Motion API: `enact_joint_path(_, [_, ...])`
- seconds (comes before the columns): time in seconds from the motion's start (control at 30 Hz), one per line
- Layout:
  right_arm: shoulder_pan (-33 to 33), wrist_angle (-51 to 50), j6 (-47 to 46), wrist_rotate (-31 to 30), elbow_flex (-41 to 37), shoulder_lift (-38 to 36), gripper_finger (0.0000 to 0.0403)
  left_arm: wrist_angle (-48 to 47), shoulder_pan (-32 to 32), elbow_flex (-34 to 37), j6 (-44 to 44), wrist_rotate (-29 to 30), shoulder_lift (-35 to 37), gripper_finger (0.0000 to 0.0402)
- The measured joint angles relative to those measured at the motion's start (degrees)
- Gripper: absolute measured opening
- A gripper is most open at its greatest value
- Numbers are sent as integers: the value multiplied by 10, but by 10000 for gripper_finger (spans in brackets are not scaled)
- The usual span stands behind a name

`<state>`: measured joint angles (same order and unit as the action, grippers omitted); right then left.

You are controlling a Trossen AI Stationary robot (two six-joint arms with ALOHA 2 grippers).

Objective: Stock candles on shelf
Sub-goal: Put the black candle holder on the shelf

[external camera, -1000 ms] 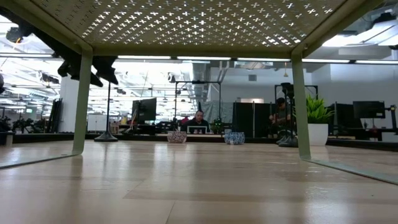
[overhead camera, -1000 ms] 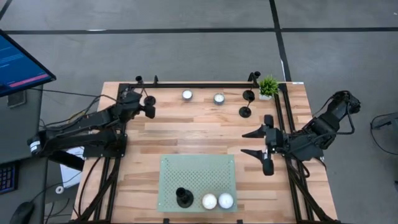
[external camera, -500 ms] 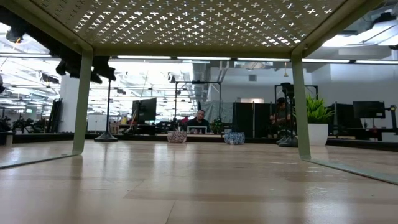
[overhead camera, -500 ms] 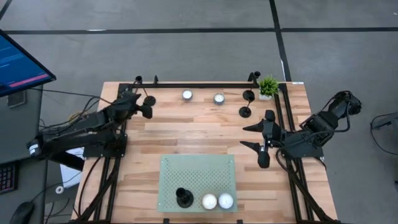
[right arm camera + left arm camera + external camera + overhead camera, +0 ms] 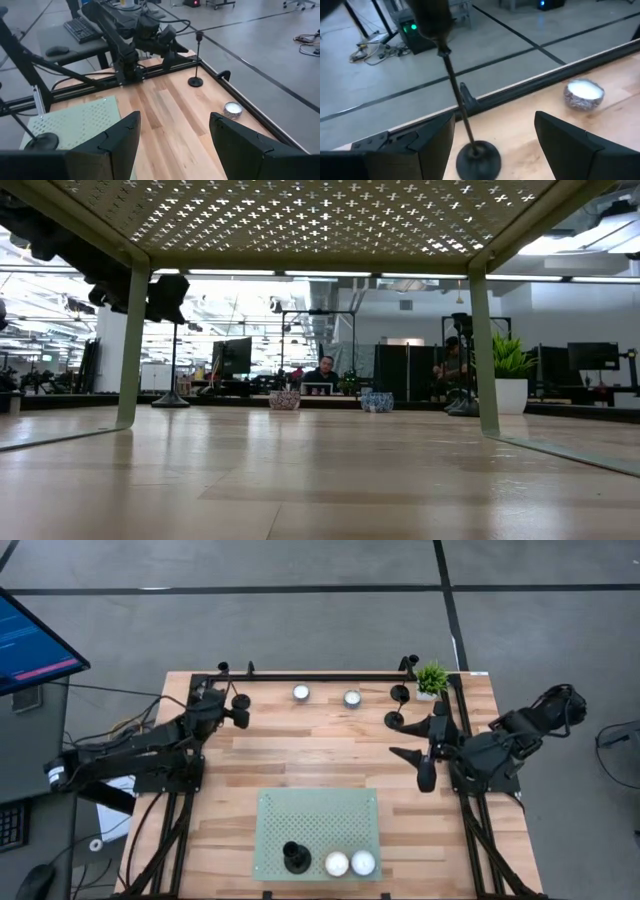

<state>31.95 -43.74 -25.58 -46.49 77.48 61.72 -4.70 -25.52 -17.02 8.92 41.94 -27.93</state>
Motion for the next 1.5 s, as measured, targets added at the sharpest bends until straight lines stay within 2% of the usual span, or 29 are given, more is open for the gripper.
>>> enact_joint_path(0.3, [-10, -2, 5, 1, 0, 0, 228, 58, -6, 0, 8, 52, -32, 276])
enact_joint_path(0.47, [-10, -8, 8, 1, 0, 0, 228, 140, -22, 0, 14, 52, -103, 274])
enact_joint_path(0.67, [-10, -8, 15, 1, 0, 0, 228, 182, -43, 0, 36, 74, -184, 273])
enact_joint_path(1.0, [-10, -6, 15, 1, 0, 0, 228, 206, -54, 0, 33, 82, -197, 264])
enact_joint_path(1.17, [-10, -4, 13, 1, 0, 0, 228, 206, -68, 0, 19, 82, -197, 200])
enact_joint_path(1.43, [-8, -4, 1, 5, 0, 0, 228, 214, -89, 0, 9, 69, -197, 23])
enact_joint_path(1.5, [-8, -4, 0, 15, 0, 0, 228, 217, -92, -1, 4, 59, -197, 13])
